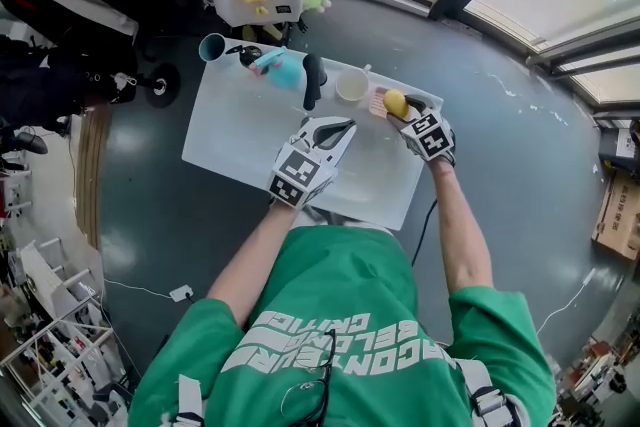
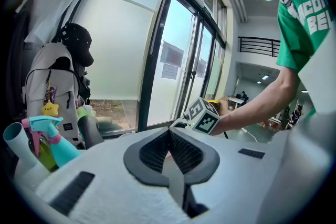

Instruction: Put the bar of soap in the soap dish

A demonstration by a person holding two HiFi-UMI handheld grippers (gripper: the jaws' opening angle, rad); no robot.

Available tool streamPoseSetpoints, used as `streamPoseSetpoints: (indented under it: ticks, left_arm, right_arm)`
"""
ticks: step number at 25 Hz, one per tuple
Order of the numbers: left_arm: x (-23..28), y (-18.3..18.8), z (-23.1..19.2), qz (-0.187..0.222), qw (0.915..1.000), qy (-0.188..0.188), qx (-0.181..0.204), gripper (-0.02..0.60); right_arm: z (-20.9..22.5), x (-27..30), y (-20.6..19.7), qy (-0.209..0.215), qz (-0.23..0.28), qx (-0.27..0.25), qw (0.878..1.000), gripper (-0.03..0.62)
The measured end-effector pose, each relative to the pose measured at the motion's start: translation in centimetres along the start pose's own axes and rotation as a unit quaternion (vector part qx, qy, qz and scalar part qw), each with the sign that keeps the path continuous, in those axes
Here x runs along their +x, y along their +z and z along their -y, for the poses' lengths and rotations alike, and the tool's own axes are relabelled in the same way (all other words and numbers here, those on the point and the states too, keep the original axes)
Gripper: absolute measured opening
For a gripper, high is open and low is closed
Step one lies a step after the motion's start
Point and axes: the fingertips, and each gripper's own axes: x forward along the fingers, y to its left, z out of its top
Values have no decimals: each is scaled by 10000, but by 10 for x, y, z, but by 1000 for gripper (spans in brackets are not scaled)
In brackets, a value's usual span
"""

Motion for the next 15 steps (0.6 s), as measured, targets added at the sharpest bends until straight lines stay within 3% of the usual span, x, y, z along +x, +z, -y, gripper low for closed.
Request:
streamPoseSetpoints:
  ticks: [7, 15]
  left_arm:
    - [9, -12, 3, -101, 9999, -2, -131, 8]
    - [12, -34, 4, -198, 9994, -19, -283, 8]
  right_arm:
    - [3, 14, -15, 58, -324, -40, 9995, 249]
    - [4, 22, -20, 123, -293, 37, 9995, 249]
